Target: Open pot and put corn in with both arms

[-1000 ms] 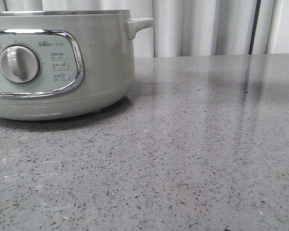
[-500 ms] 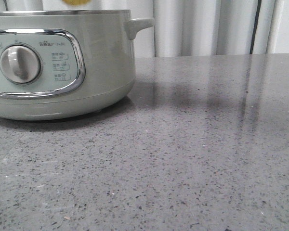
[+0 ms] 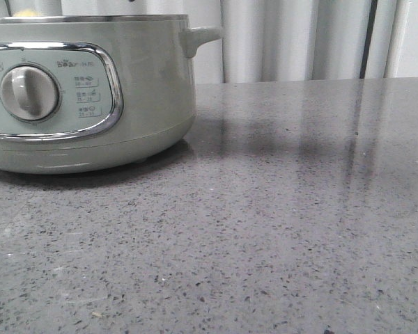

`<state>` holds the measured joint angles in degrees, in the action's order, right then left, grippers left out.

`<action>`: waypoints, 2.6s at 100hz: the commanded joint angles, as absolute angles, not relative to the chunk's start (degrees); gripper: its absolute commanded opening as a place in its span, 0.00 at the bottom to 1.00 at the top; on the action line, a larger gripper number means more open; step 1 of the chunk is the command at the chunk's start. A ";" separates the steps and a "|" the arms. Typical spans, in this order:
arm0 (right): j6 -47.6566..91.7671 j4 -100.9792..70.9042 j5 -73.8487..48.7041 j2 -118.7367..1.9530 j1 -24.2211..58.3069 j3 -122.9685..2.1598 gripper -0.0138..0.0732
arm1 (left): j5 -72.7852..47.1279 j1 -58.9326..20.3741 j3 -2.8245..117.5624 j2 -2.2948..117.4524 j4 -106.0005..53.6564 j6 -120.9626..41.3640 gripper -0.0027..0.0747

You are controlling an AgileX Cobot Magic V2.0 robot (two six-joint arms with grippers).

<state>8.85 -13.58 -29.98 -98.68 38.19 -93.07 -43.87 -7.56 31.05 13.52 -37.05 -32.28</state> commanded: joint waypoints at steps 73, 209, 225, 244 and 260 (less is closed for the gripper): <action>8.81 8.60 -17.39 -28.81 40.76 -39.63 0.11 | -4.34 -23.44 14.45 6.82 -42.57 -38.80 0.02; 8.81 14.42 -25.49 -11.75 40.76 -31.74 0.11 | 6.05 -23.34 0.04 6.01 -40.93 -37.02 0.02; 8.81 14.42 -25.49 -11.75 40.76 -31.74 0.11 | 1.56 -22.81 -1.33 1.68 -34.32 -36.16 0.02; 8.81 14.42 -25.49 -11.75 40.76 -31.74 0.11 | -3.05 -17.37 -1.33 -2.03 -30.88 -29.41 0.02; 8.81 14.42 -25.49 -11.75 40.76 -31.74 0.11 | -12.12 -13.79 -1.33 -2.03 -25.01 -19.31 0.02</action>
<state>8.85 13.11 -29.83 -11.17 40.78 -30.31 -9.71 -15.21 0.20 -0.27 -27.91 -25.96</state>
